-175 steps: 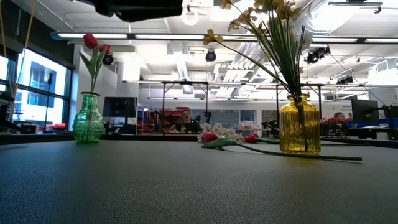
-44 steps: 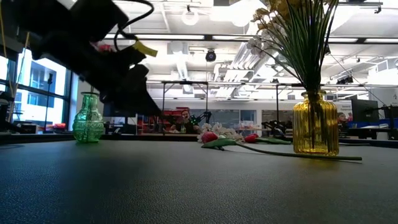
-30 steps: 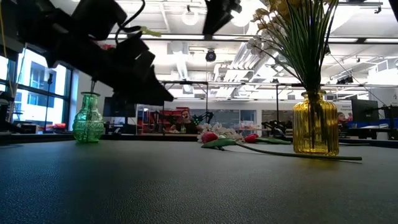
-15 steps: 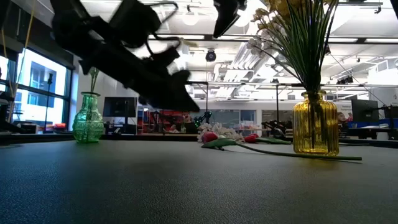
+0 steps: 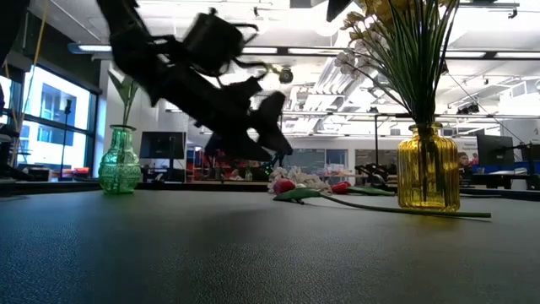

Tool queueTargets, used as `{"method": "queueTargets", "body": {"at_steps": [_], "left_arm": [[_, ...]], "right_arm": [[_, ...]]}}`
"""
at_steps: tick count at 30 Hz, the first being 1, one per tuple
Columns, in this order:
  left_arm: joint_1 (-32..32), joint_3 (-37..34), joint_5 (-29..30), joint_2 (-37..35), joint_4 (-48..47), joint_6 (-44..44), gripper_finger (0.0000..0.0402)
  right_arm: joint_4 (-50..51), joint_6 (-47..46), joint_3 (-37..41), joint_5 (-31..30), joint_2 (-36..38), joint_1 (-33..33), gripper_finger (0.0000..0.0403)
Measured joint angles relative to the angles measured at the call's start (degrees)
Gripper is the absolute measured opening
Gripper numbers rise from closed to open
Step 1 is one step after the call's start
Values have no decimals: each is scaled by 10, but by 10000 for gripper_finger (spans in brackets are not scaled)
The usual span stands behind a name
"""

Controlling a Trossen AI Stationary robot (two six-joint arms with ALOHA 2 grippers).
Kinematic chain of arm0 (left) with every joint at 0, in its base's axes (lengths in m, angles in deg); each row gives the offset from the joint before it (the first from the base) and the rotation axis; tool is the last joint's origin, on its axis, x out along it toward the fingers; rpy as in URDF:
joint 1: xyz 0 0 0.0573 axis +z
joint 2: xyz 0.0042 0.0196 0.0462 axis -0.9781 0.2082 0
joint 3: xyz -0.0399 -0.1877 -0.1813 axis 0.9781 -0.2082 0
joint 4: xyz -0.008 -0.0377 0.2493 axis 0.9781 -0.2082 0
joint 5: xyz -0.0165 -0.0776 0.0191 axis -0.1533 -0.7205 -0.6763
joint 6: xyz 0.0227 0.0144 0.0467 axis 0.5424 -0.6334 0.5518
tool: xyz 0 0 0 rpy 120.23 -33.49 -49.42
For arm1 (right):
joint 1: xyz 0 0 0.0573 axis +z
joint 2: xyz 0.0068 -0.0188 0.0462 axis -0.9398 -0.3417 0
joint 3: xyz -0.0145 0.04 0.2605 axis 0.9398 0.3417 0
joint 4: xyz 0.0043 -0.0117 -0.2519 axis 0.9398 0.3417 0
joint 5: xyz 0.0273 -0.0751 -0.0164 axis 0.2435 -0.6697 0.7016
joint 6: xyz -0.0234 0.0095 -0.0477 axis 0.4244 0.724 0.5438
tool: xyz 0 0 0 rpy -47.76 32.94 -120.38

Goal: Sort flowers into vase by color
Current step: Put the red tulip into the green vase

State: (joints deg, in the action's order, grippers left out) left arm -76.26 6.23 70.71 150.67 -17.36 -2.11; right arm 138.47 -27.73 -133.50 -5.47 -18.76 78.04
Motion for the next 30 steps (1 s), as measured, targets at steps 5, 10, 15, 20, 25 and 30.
{"method": "queueTargets", "body": {"at_steps": [5,10,15,20,25,30], "left_arm": [[23,98,5,40,-151,-5,253],[28,148,-2,63,-233,-14,254],[28,150,-25,65,-237,-27,254],[44,147,-50,65,-248,-50,249],[50,147,-62,65,-264,-58,244],[54,147,-74,65,-277,-65,243]], "right_arm": [[0,0,0,-22,0,22,172],[5,-19,0,-23,0,34,172],[8,-19,0,-23,0,41,172],[11,-27,0,-24,0,42,172],[22,-32,0,-24,0,42,172],[26,-33,0,-33,0,42,172]]}}
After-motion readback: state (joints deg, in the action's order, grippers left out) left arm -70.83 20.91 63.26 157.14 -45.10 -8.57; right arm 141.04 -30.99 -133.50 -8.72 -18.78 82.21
